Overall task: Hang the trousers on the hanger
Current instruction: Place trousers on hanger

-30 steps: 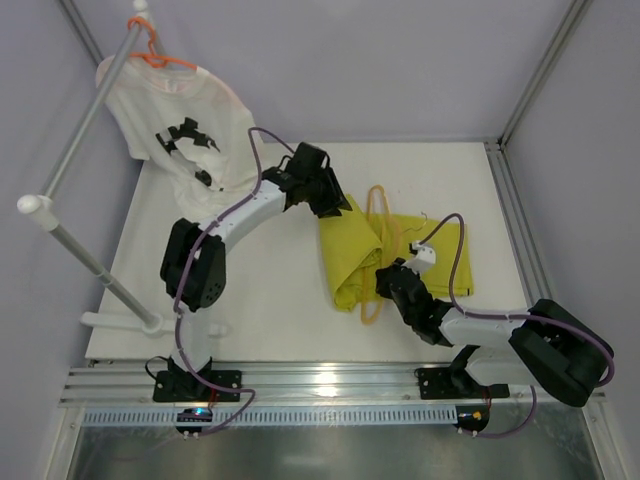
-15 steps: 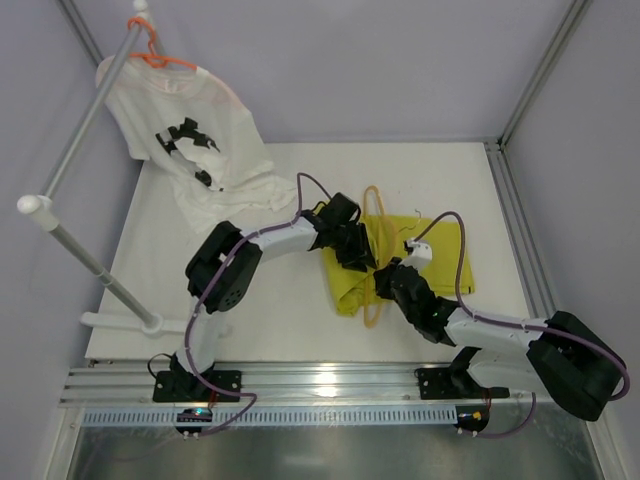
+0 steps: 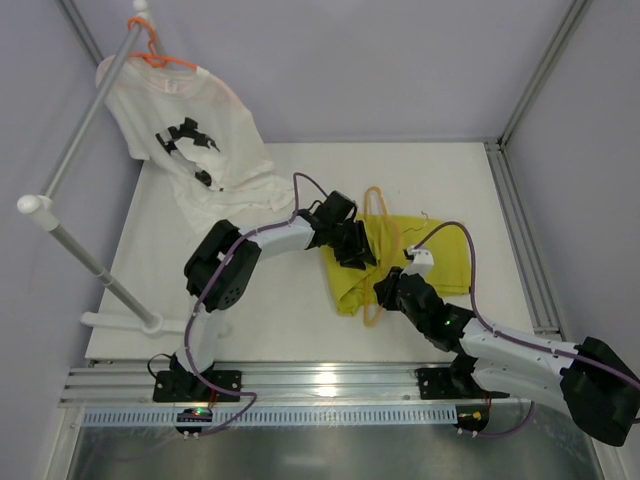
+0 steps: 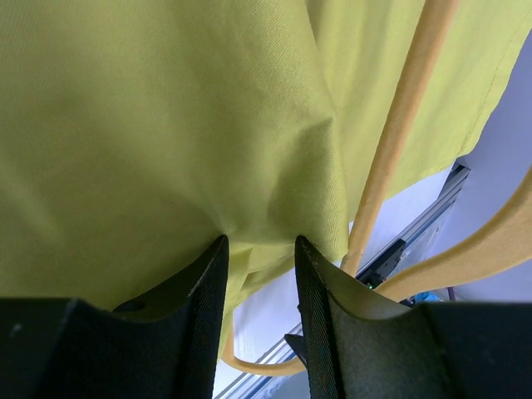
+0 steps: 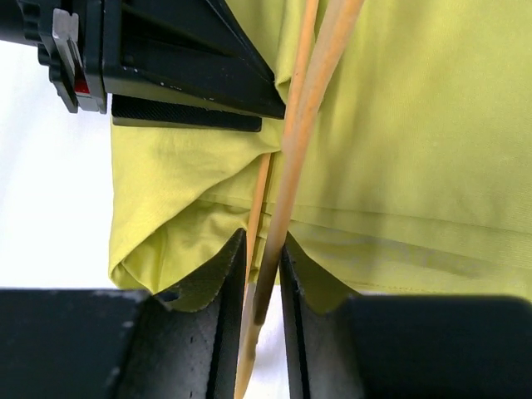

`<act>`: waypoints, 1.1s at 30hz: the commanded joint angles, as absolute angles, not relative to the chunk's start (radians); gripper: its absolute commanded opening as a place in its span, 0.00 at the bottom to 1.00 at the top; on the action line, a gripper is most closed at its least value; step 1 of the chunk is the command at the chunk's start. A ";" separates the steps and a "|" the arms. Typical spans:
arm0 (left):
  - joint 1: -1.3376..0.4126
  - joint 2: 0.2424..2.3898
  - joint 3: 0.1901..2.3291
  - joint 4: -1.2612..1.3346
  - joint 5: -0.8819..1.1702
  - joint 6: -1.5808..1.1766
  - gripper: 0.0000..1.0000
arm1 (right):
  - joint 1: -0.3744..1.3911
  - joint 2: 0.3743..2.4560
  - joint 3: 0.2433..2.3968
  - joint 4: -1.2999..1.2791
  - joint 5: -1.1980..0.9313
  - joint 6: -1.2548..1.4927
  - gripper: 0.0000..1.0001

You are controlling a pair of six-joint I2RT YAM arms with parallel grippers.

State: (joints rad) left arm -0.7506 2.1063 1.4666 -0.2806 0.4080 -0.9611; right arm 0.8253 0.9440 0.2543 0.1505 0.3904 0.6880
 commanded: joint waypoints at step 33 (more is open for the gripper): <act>-0.647 1.833 1.161 0.069 0.469 -0.942 0.61 | 0.916 1.077 0.382 0.114 0.459 0.698 0.04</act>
